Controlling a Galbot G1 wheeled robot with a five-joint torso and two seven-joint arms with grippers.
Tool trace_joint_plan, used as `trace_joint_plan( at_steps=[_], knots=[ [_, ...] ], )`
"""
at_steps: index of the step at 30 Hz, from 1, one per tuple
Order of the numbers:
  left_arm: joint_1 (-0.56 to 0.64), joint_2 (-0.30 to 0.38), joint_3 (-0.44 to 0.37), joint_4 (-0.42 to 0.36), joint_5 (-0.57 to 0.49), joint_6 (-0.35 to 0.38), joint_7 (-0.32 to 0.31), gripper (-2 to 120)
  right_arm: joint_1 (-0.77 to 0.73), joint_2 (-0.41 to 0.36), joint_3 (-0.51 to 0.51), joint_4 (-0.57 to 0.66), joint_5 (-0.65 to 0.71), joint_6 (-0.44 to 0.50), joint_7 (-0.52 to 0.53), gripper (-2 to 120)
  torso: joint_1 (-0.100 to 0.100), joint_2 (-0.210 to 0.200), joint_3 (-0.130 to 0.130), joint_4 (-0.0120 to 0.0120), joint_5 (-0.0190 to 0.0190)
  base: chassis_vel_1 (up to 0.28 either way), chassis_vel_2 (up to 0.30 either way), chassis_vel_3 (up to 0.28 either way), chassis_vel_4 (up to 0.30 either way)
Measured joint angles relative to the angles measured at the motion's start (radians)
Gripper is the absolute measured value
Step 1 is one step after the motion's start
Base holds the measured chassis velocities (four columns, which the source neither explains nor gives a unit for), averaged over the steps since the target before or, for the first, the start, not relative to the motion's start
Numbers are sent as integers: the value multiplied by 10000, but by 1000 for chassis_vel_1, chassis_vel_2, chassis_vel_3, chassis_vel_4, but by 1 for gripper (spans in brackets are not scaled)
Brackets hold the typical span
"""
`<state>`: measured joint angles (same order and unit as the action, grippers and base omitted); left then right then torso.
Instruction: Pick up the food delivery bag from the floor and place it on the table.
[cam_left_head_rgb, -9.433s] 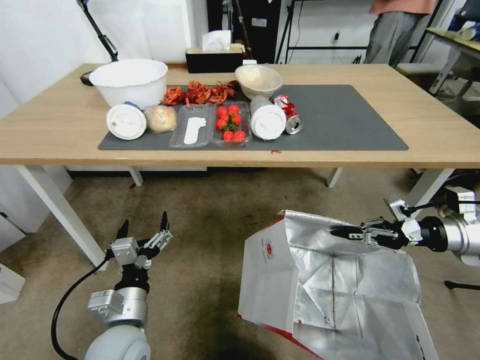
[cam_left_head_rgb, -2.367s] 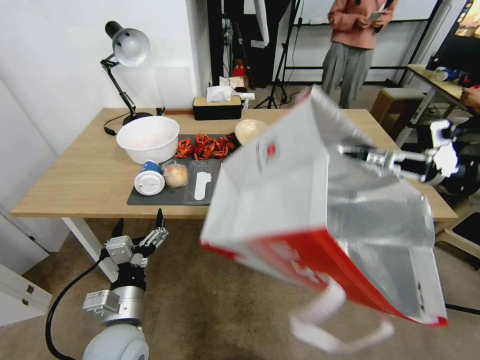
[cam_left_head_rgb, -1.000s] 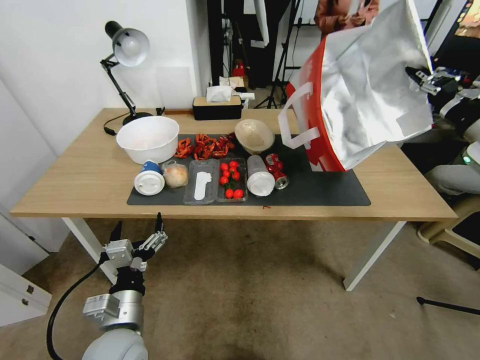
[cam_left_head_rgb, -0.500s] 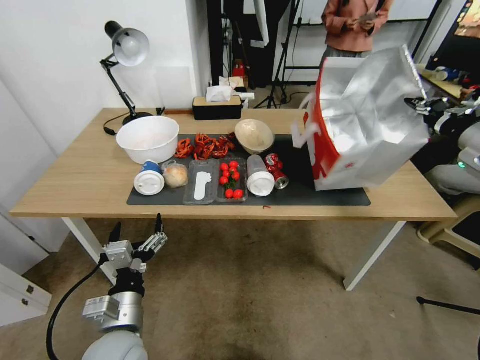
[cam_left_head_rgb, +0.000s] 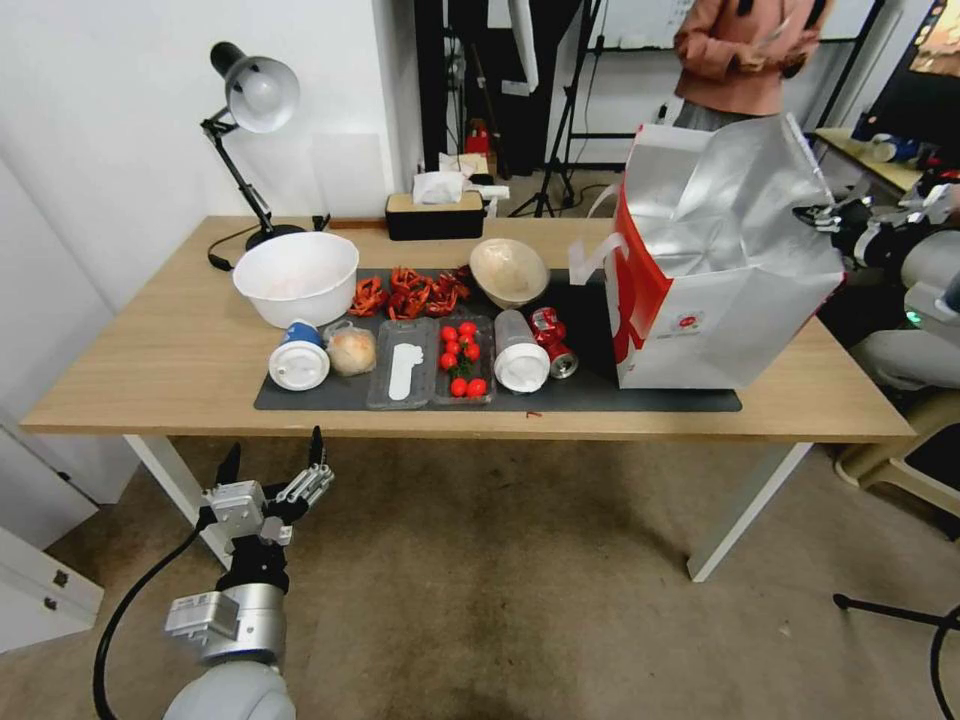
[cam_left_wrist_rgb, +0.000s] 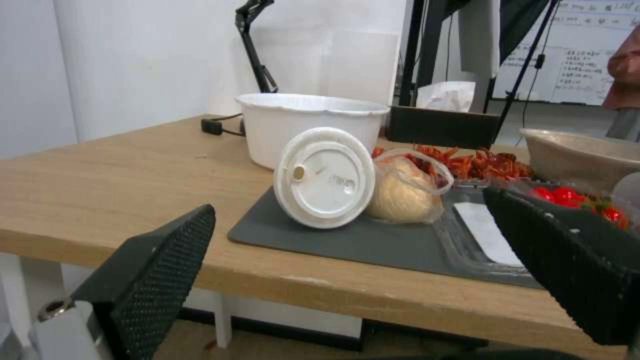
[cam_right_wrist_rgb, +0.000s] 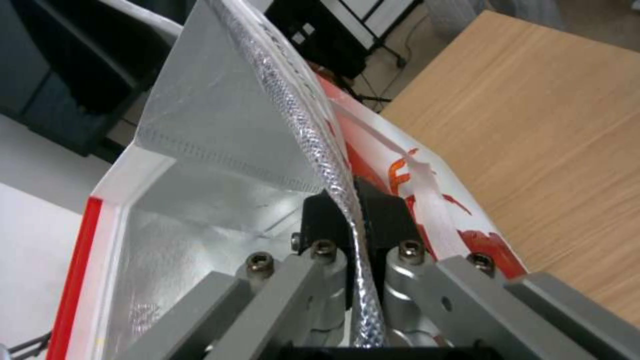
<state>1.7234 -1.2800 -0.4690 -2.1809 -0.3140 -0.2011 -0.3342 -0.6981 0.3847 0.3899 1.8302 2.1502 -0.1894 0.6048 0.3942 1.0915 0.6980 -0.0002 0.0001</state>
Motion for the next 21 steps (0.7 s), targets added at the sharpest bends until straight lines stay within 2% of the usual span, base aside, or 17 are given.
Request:
trace_joint_plan(
  at_steps=[7, 10, 11, 13, 14, 21],
  knots=[
    [-36, 14, 18, 20, -29, 15, -16, 100, 386, 51, -327, -200, -44, -296, 111, 0, 0, 0, 0, 0, 0, 0, 0, 0, 0],
    [-76, 47, 20, 48, -64, 52, -43, 100, 662, 153, -691, -370, -323, -275, 111, 14, 0, 0, 0, 3, 0, 0, 0, 0, 0],
    [-76, 47, 20, 48, -64, 52, -43, 100, 662, 153, -691, -370, -323, -275, 111, 14, 0, 0, 0, 3, 0, 0, 0, 0, 0],
    [-85, 81, 12, 82, -76, 60, -52, 100, 759, 157, -853, -410, -427, -296, 79, 26, 0, 0, 0, 0, 0, 0, 0, 0, 0],
    [-85, 81, 12, 82, -76, 60, -52, 100, 759, 157, -853, -410, -427, -296, 79, 26, 0, 0, 0, 0, 0, 0, 0, 0, 0],
    [-137, 111, 0, 88, -159, 125, -80, 100, 1189, 196, -1360, -499, -834, -253, 98, 53, 0, 0, 0, 1, -1, 0, 0, 0, 0]
  ],
)
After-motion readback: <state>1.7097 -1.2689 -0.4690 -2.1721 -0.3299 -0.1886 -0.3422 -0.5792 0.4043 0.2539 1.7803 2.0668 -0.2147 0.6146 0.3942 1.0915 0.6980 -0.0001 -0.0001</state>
